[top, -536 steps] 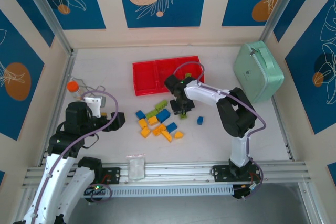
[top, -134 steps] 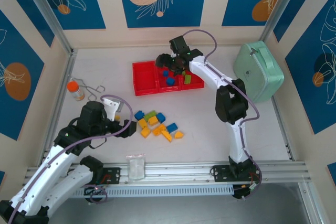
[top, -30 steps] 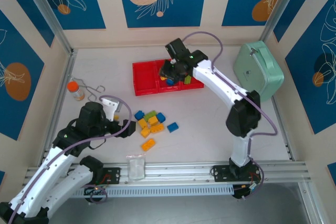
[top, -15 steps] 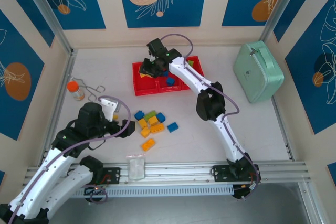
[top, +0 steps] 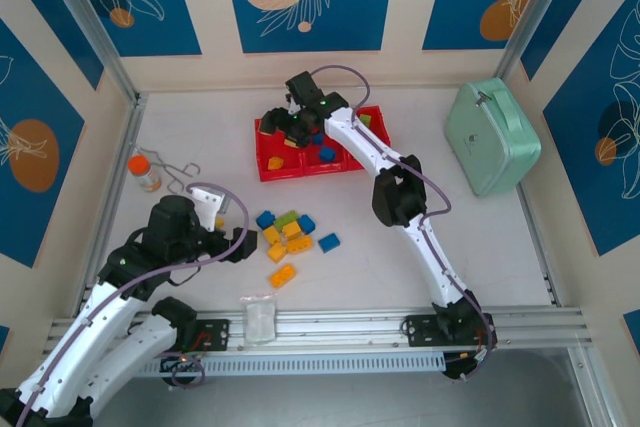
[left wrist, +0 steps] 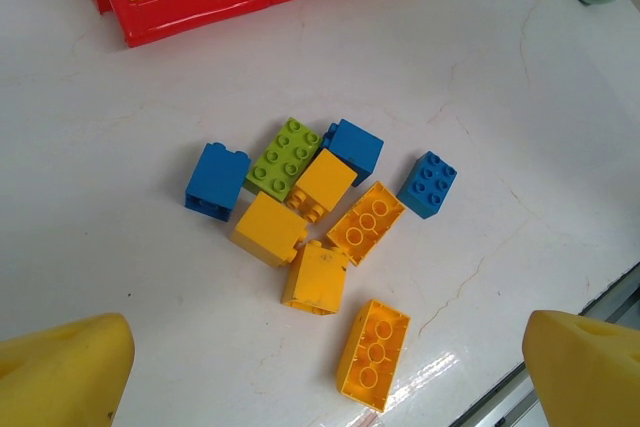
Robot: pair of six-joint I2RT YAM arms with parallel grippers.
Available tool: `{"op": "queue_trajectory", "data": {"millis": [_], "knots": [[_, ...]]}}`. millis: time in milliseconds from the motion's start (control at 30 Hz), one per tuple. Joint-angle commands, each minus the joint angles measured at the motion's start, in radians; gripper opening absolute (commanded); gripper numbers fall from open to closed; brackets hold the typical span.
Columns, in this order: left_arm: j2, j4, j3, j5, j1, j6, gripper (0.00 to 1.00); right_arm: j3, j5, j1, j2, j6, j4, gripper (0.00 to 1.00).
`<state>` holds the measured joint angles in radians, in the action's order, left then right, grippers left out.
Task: Sort the legos into containers by color
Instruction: Place the lego in the container, then pick up the lego from the bottom-center of the table.
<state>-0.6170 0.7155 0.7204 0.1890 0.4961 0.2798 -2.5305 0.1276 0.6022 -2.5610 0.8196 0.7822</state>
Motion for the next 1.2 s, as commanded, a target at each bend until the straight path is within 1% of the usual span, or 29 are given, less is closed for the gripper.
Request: {"op": "queue_trajectory", "data": {"millis": [0, 67, 167, 267, 367, 433, 533, 600, 667, 700, 800, 900, 967, 1033, 1167], "knots": [[0.005, 0.001, -0.006, -0.009, 0.007, -0.015, 0.99, -0.051, 0.027, 0.007, 0.046, -0.008, 0.051, 0.78], [0.006, 0.001, -0.005, -0.01, 0.007, -0.015, 0.99, -0.056, 0.025, 0.011, 0.077, -0.014, 0.081, 0.78], [0.006, -0.001, -0.006, -0.007, 0.007, -0.016, 0.99, -0.049, -0.013, 0.021, 0.146, -0.039, 0.151, 0.78], [0.006, -0.001, -0.006, -0.003, 0.007, -0.015, 0.99, 0.012, -0.043, 0.036, 0.243, -0.14, 0.195, 0.8], [0.008, 0.0, -0.006, 0.0, 0.007, -0.015, 0.99, 0.163, -0.124, 0.047, 0.377, -0.337, 0.199, 0.8], [0.012, -0.003, -0.006, 0.003, 0.007, -0.015, 0.99, 0.321, -0.188, 0.051, 0.491, -0.479, 0.164, 0.8], [0.012, -0.004, -0.006, 0.004, 0.007, -0.015, 0.99, 0.524, -0.211, 0.04, 0.638, -0.593, 0.136, 0.82], [0.011, -0.004, -0.007, 0.001, 0.007, -0.015, 0.99, 0.624, -0.233, 0.036, 0.705, -0.578, 0.17, 0.83], [0.01, -0.005, -0.006, -0.004, 0.007, -0.012, 0.99, 0.705, -0.194, 0.033, 0.75, -0.522, 0.237, 0.89], [0.007, -0.005, -0.009, -0.005, 0.007, -0.012, 0.99, 0.755, -0.161, 0.032, 0.77, -0.5, 0.263, 0.9], [-0.011, -0.008, -0.009, 0.004, 0.007, -0.012, 0.99, 0.97, -0.15, 0.072, 0.853, -0.487, 0.221, 0.96], [-0.037, -0.01, -0.007, 0.03, 0.007, -0.014, 0.99, 1.119, -0.119, 0.093, 0.901, -0.482, 0.189, 0.97], [-0.049, -0.012, -0.005, 0.042, 0.007, -0.016, 0.99, 1.176, -0.129, 0.107, 0.907, -0.483, 0.187, 0.98], [-0.054, -0.011, -0.006, 0.043, 0.007, -0.014, 0.99, 1.197, -0.142, 0.131, 0.89, -0.495, 0.197, 0.99], [-0.043, -0.009, -0.005, 0.027, 0.007, -0.013, 0.99, 1.196, -0.178, 0.18, 0.835, -0.502, 0.188, 0.99]]}}
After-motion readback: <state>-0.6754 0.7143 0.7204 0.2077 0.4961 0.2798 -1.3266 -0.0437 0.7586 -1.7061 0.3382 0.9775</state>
